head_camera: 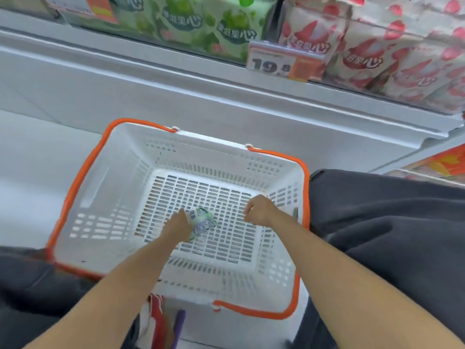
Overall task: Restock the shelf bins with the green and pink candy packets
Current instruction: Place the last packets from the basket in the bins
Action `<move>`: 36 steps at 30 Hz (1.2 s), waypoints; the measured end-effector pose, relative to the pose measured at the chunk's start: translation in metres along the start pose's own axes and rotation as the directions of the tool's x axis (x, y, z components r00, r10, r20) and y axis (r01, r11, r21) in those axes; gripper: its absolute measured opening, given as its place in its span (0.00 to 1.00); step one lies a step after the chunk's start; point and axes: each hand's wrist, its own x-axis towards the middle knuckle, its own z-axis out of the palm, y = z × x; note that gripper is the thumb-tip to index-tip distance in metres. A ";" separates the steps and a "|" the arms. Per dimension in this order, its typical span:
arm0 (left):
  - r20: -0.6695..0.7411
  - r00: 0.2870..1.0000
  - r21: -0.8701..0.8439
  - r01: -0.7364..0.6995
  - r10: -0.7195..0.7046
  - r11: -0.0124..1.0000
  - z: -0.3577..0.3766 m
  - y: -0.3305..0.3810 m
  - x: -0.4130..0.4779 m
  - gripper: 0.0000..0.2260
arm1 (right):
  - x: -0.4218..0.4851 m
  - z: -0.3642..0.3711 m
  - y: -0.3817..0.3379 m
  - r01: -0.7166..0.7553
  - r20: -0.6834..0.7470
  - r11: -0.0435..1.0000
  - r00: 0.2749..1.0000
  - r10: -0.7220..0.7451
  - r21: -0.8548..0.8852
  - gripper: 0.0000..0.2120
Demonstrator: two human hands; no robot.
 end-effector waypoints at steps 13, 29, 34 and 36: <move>0.243 0.966 -0.523 0.204 -0.085 0.828 -0.032 0.039 -0.054 0.07 | -0.010 0.005 -0.023 -0.013 -0.091 0.968 0.995 0.037 0.250 0.07; -0.478 0.735 -0.305 -0.652 0.480 0.694 -0.282 0.129 -0.246 0.26 | -0.147 -0.146 -0.117 0.482 -0.237 0.812 0.875 -0.423 0.329 0.08; -0.712 0.573 -0.256 -0.750 0.405 0.610 -0.284 0.148 -0.233 0.30 | -0.160 -0.144 -0.142 0.482 -0.447 0.481 0.873 -0.194 0.733 0.13; -0.756 0.531 -0.207 -0.749 0.383 0.630 -0.285 0.156 -0.233 0.26 | -0.160 -0.140 -0.151 0.483 -0.534 0.525 0.843 -0.062 0.701 0.21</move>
